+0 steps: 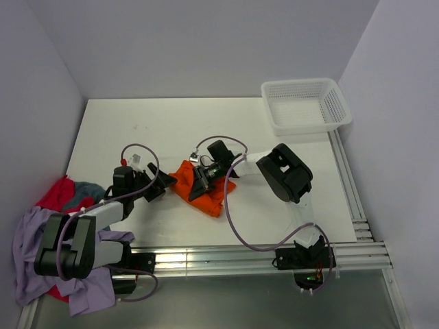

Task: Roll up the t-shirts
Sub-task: Roll the tshirt

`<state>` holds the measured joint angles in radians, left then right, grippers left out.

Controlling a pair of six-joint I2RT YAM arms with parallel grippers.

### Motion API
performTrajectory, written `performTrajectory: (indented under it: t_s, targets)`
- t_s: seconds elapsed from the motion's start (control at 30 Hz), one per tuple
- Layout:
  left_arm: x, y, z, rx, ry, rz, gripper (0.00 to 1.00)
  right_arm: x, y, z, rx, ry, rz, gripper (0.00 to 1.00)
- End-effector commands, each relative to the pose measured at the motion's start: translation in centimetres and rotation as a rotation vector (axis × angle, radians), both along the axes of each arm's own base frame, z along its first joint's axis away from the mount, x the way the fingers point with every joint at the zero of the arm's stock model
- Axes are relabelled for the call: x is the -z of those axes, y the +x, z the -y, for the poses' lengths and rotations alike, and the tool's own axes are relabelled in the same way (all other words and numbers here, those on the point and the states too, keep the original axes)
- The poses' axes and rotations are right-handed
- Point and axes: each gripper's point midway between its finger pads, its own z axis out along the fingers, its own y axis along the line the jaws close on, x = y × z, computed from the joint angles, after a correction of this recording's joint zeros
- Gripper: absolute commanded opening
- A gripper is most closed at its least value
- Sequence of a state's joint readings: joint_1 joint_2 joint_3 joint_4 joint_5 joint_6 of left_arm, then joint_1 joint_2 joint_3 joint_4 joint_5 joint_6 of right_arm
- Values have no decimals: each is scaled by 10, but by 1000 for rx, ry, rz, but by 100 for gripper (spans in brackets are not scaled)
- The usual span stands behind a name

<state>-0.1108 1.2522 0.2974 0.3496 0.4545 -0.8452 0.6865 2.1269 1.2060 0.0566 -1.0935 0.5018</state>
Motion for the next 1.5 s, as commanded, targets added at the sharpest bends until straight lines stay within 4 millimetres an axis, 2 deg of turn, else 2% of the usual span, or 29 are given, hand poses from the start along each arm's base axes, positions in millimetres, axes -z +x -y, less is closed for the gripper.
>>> performTrajectory:
  t_s: [0.0, 0.17, 0.33, 0.4, 0.43, 0.5, 0.53, 0.6, 0.63, 0.73, 0.87, 0.9, 0.97, 1.03, 1.1, 1.13, 1.17, 1.2, 1.23, 1.3, 1.33, 1.37, 1.4, 1.47]
  targets:
    - [-27, 17, 2, -15, -37, 144, 93, -3, 2, -4, -14, 41, -5, 0]
    - [-20, 27, 1, -39, -32, 124, 94, 2, 2, -3, -5, 31, -6, 0]
    - [-24, 40, 5, -28, -19, 119, 95, 3, 0, -2, -7, 23, 0, 0]
    - [-11, 40, 2, -44, 27, 67, 94, 1, 1, -2, -4, 22, 6, 0]
    - [-12, 44, 4, -39, 40, 63, 92, 0, 0, -3, -7, 25, 10, 0]
    - [-8, 46, 2, -48, 70, 43, 85, -1, 1, -2, -4, 23, 13, 0]
    - [-7, 48, 3, -43, 80, 34, 74, 0, 1, -2, -6, 21, 19, 0]
    - [-7, 51, 2, -48, 99, 29, 61, 1, 1, 0, -3, 5, 27, 0]
    - [-7, 52, 1, -48, 109, 15, 46, 1, 1, 0, -4, 4, 31, 0]
    - [-9, 56, -1, -36, 155, -9, 27, 0, 3, 0, -3, 3, 49, 1]
    - [-13, 59, 2, 4, 173, -33, 14, 0, 4, -1, -3, -6, 62, 1]
    - [-13, 59, 2, 13, 178, -41, 6, 0, 4, 0, -4, -10, 57, 2]
    - [-13, 62, 1, 20, 196, -56, 0, -1, 5, 0, -2, -12, 78, 14]
    - [-9, 62, 0, 26, 212, -87, 0, -3, 5, 2, 2, -12, 101, 25]
    - [-5, 56, 0, 41, 216, -125, 0, -8, 7, 3, 12, -14, 130, 27]
    - [-4, 58, 1, 42, 217, -131, 1, -11, 10, 1, 11, -7, 150, 26]
    - [-4, 57, 1, 40, 216, -134, 7, -9, 9, 3, 11, -20, 135, 22]
    - [-2, 56, 0, 36, 216, -137, 17, -10, 8, 3, 9, -18, 128, 8]
    - [-4, 56, 0, 25, 211, -131, 44, -9, 8, 3, 10, -17, 124, 0]
    - [-3, 50, 0, 22, 197, -123, 63, -6, 6, 2, 2, -16, 105, 0]
    - [-15, 55, 3, 17, 172, -70, 74, -5, 6, 2, 2, -16, 102, 0]
    - [-18, 54, 3, 14, 162, -58, 81, -4, 5, 2, 2, -18, 99, 0]
    - [-16, 50, 3, 10, 160, -59, 91, -3, 5, 3, 5, -22, 97, 0]
    - [-24, 49, 1, -3, 156, -33, 100, -2, 5, 3, 4, -23, 94, 0]
